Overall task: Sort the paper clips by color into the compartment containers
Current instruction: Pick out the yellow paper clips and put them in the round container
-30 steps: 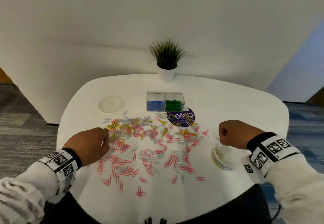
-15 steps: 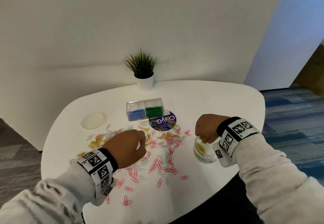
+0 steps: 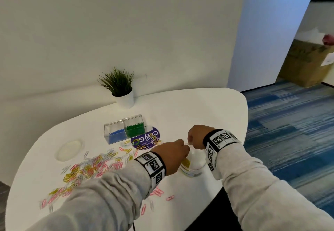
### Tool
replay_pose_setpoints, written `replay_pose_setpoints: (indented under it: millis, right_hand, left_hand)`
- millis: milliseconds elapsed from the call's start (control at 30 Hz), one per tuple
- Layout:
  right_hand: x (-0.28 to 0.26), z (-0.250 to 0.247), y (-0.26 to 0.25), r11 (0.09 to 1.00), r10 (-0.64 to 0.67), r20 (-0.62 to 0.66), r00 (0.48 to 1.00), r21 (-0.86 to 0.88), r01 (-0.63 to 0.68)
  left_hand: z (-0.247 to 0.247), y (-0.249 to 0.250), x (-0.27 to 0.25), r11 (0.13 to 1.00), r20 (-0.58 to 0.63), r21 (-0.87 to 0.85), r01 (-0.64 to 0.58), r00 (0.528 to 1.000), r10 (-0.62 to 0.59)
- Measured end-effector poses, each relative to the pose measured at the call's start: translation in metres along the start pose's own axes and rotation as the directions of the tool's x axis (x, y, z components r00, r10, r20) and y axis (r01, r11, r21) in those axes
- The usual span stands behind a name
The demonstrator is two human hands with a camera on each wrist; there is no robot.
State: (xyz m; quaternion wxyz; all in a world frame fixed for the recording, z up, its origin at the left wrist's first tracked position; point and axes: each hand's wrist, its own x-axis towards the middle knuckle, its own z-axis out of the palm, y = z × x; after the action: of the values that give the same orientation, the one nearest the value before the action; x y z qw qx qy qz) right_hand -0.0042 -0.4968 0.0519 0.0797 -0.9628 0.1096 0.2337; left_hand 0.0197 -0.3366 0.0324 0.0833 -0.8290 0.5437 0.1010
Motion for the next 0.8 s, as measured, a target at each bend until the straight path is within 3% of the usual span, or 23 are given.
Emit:
replay_pose_setpoints:
  millis: [167,300,467,567,667,733,800]
  right_hand:
    - [-0.001,-0.002,0.006,0.996,-0.054,-0.017,0.998,0.064,0.055]
    - [-0.001,-0.004,0.006,0.997,-0.061,-0.014,0.998,0.054,0.062]
    - [0.001,-0.003,0.009,0.994,-0.07,0.016,0.997,0.089,0.068]
    - [0.001,-0.002,0.016,0.984,-0.033,0.003,0.999,0.178,0.032]
    - [-0.001,-0.004,0.031,0.977,0.018,-0.022,1.0,0.215,-0.013]
    - [-0.003,-0.006,0.042,0.974,0.054,-0.029,0.998,0.221,-0.046]
    - [-0.002,-0.005,0.052,0.97,0.086,-0.03,0.996,0.229,-0.077]
  left_hand:
    - [0.004,0.005,0.012,0.998,0.035,-0.035,-0.061,0.997,0.062]
    - [-0.002,0.003,0.015,0.966,0.009,-0.257,0.013,1.0,-0.011]
    - [-0.005,0.002,0.017,0.961,-0.022,-0.278,-0.007,1.0,0.001]
    - [-0.009,-0.006,0.013,0.953,-0.111,-0.301,-0.039,0.994,0.005]
    - [-0.008,-0.029,0.007,0.923,-0.236,-0.378,0.078,0.956,-0.177]
    - [0.001,-0.042,0.004,0.909,-0.185,-0.373,0.188,0.944,-0.272]
    - [0.016,-0.043,0.004,0.916,-0.059,-0.318,0.244,0.959,-0.276]
